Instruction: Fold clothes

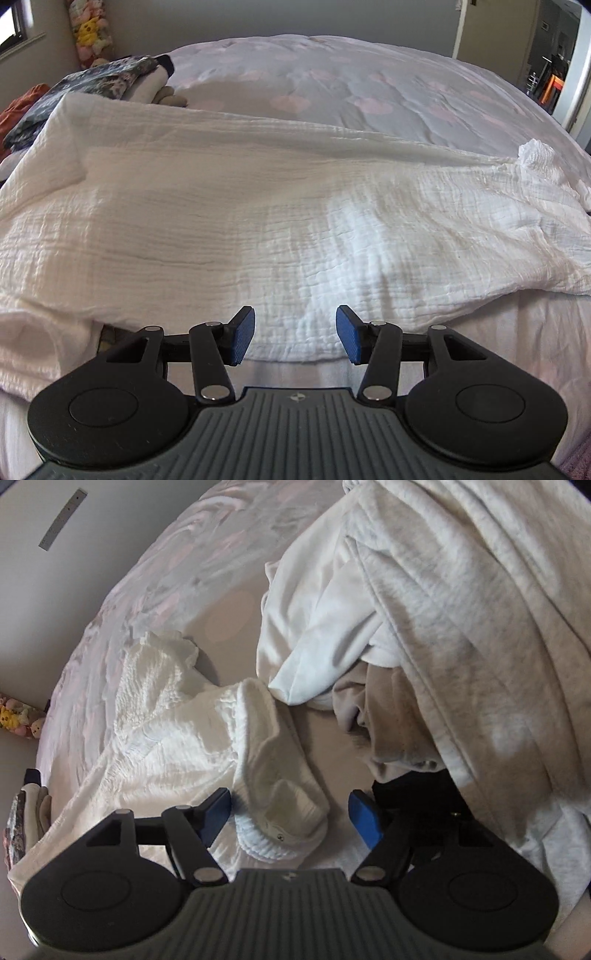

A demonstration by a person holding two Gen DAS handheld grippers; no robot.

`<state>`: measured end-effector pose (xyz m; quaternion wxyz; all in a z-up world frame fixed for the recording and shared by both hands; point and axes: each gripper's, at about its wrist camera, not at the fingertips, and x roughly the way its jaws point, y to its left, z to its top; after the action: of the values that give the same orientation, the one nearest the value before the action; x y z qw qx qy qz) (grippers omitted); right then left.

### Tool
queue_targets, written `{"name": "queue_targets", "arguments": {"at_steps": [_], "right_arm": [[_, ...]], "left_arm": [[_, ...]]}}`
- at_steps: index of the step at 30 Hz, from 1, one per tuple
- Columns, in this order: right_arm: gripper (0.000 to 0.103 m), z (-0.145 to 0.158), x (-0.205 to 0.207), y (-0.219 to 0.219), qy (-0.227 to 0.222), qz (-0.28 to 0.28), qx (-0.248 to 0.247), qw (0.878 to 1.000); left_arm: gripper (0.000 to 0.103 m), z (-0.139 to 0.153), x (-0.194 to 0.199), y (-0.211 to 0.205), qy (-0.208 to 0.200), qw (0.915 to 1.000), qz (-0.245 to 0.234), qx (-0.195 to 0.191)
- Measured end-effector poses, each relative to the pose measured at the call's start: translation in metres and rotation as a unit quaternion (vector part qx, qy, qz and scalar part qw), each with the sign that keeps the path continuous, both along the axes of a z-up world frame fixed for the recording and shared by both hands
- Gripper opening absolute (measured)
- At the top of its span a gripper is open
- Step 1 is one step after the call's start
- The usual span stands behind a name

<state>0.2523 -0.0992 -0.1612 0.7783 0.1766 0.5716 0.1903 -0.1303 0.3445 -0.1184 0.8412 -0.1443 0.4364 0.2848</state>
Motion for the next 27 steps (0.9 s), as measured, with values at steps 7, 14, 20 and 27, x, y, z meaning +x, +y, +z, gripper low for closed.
{"name": "queue_targets", "arguments": {"at_steps": [7,14,20,27], "right_arm": [[0.046,-0.008,-0.006,0.026,-0.005,0.01,-0.043,0.999],[0.026,0.012,-0.016,0.027,-0.032,-0.011,-0.056,0.998],[0.025,0.061,-0.027,0.022,-0.104,-0.011,-0.094,0.99],[0.024,0.096,-0.024,-0.012,-0.144,-0.045,-0.147,0.978]], "left_arm": [[0.047,-0.004,-0.037,0.012,-0.01,0.9985,0.05,-0.02],[0.047,-0.004,-0.06,0.021,-0.026,0.9969,0.068,-0.03],[0.047,-0.001,-0.083,0.033,-0.042,0.9939,0.091,-0.046],[0.047,0.005,-0.12,0.051,-0.062,0.9895,0.118,-0.057]]}}
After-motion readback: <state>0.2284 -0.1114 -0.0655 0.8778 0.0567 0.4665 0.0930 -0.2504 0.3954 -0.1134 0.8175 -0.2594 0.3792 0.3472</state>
